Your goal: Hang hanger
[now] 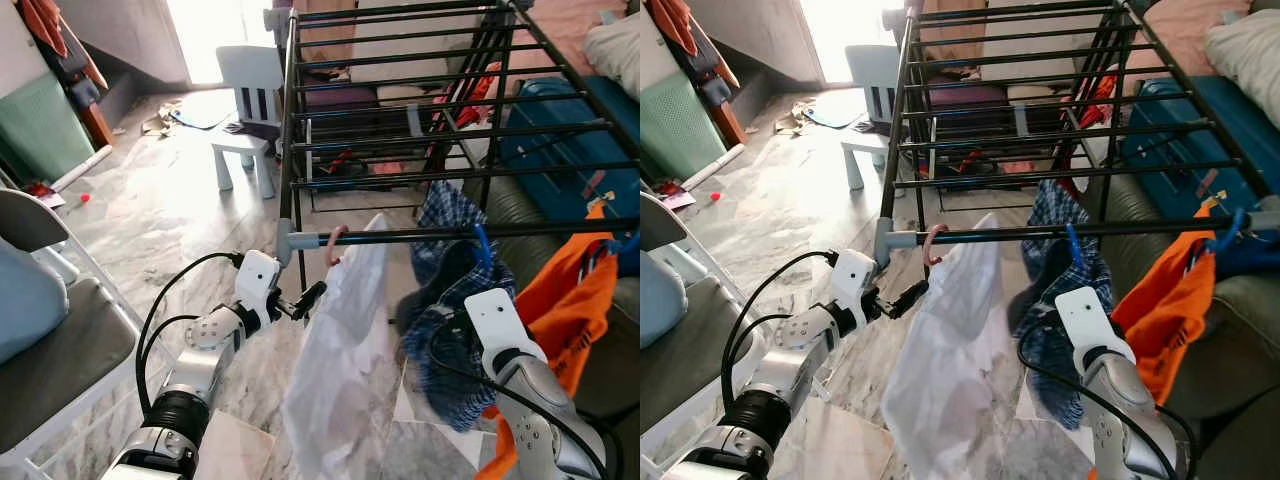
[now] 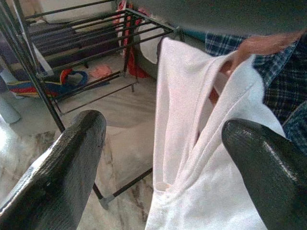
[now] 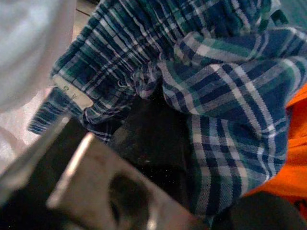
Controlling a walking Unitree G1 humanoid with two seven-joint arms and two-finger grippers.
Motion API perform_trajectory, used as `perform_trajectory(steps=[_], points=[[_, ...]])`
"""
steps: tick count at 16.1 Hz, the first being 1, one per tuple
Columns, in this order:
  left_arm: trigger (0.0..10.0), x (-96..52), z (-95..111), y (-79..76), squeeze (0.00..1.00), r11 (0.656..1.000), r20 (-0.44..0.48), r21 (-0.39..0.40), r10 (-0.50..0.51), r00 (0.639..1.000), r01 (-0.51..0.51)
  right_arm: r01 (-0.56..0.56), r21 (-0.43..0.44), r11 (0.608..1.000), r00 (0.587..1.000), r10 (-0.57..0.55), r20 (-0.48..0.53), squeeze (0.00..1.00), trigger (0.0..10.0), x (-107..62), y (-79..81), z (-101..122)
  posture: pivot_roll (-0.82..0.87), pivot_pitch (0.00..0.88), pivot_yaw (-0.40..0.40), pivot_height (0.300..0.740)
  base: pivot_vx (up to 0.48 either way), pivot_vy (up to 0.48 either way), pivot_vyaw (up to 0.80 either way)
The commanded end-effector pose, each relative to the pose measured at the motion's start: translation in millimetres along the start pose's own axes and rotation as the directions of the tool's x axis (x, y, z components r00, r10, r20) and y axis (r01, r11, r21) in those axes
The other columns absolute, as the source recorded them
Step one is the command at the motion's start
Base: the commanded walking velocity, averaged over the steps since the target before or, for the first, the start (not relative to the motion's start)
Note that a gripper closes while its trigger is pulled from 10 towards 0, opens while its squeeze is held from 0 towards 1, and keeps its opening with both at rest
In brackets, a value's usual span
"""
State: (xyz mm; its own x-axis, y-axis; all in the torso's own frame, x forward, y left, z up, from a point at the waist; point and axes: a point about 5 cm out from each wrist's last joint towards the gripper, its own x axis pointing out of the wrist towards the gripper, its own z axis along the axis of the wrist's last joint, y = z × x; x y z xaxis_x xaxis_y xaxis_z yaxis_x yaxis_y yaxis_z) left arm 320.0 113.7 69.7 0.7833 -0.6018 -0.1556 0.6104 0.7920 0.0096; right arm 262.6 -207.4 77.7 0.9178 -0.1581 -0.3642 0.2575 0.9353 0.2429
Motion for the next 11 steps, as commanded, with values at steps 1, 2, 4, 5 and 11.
perform_trajectory(steps=[1, 2, 4, 5, 11], points=[[10.0, -1.6, -2, 2.8, 0.0, 1.0, -0.02, 0.013, 0.003, 1.0, -0.002, -0.048, 0.0, 0.999, 0.999, 0.048, -0.024, 0.0, 10.0, 5.8, 12.4, 2, 0.03, 0.0, 0.076, 0.74, 0.0, 0.0, 0.0], [10.0, -1.7, -3, 2.1, 0.0, 1.0, -0.022, 0.014, 0.001, 1.0, 0.0, -0.069, 0.021, 0.997, 0.996, 0.07, -0.047, 0.0, 10.0, 11.8, 19.7, 4, 0.03, 0.0, 0.076, 0.74, 0.0, 0.0, 0.0], [10.0, -1.5, -3, 1.5, 0.0, 1.0, -0.026, 0.016, 0.0, 1.0, 0.001, -0.067, 0.071, 0.995, 0.996, 0.071, -0.059, 0.0, 10.0, 23.0, 26.9, 12, 0.04, 0.0, 0.075, 0.74, 0.0, 0.0, 0.0], [10.0, -1.6, -4, 1.2, 0.0, 1.0, -0.032, 0.019, -0.001, 0.999, 0.002, -0.065, 0.133, 0.989, 0.995, 0.073, -0.061, 0.0, 10.0, 32.7, 31.4, 18, 0.04, 0.0, 0.072, 0.74, 0.0, 0.0, 0.0], [10.0, -3.7, -8, -0.4, 0.0, 1.0, -0.053, 0.027, -0.007, 0.999, 0.008, -0.006, 0.277, 0.961, 0.99, 0.045, -0.132, 0.0, 10.0, 64.3, 28.7, 25, 0.06, 0.0, 0.063, 0.74, 0.0, 0.0, 0.0]])
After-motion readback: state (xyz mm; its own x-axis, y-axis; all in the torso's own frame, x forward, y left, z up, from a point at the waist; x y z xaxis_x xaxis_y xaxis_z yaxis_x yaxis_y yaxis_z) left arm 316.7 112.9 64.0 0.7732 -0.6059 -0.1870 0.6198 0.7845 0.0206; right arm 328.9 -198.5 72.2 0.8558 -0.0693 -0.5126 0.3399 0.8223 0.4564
